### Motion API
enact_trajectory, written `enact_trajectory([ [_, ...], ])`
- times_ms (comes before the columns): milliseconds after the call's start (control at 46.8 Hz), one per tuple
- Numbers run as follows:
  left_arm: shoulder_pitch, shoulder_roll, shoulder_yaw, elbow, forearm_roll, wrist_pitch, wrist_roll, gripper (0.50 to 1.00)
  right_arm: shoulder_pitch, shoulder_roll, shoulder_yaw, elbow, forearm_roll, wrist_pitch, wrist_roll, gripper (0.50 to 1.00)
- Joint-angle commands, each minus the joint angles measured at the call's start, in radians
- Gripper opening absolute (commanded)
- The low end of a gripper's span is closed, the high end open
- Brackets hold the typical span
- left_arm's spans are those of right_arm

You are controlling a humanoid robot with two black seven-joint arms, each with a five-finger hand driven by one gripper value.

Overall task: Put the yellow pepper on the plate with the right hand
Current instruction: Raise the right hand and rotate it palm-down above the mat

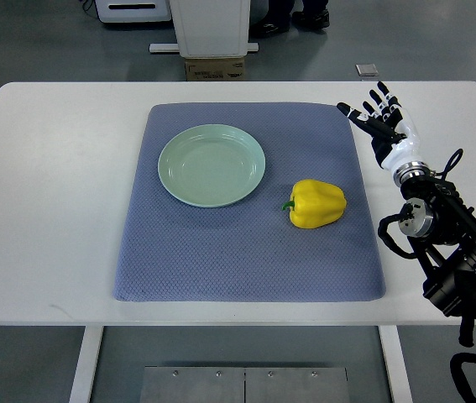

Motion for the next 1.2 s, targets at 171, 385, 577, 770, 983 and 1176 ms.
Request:
enact_trajectory([
  [171, -0.011, 0.000, -0.001, 0.000, -0.005, 0.002, 0.000, 1.000, -0.003, 0.000, -0.008, 0.000, 0.000, 0.000, 0.000, 1.000],
  [385, -0.002, 0.000, -0.001, 0.001, -0.007, 0.002, 0.000, 1.000, 0.006, -0.006, -0.009, 0.002, 0.008, 0.001, -0.003, 1.000],
  [577, 0.006, 0.000, -0.001, 0.003, -0.007, 0.002, 0.000, 1.000, 0.014, -0.021, -0.009, 0.002, 0.009, 0.001, -0.003, 1.000],
  [770, 0.006, 0.000, -0.001, 0.001, -0.007, 0.002, 0.000, 1.000, 0.015, -0.034, -0.012, 0.003, 0.011, 0.005, -0.003, 1.000],
  [983, 0.006, 0.000, -0.001, 0.003, -0.007, 0.002, 0.000, 1.000, 0.020, -0.041, -0.023, 0.003, 0.009, 0.005, -0.002, 1.000],
  [1176, 0.006, 0.000, -0.001, 0.003, -0.007, 0.002, 0.000, 1.000, 0.031, -0.043, -0.034, 0.003, 0.009, 0.003, -0.002, 1.000],
])
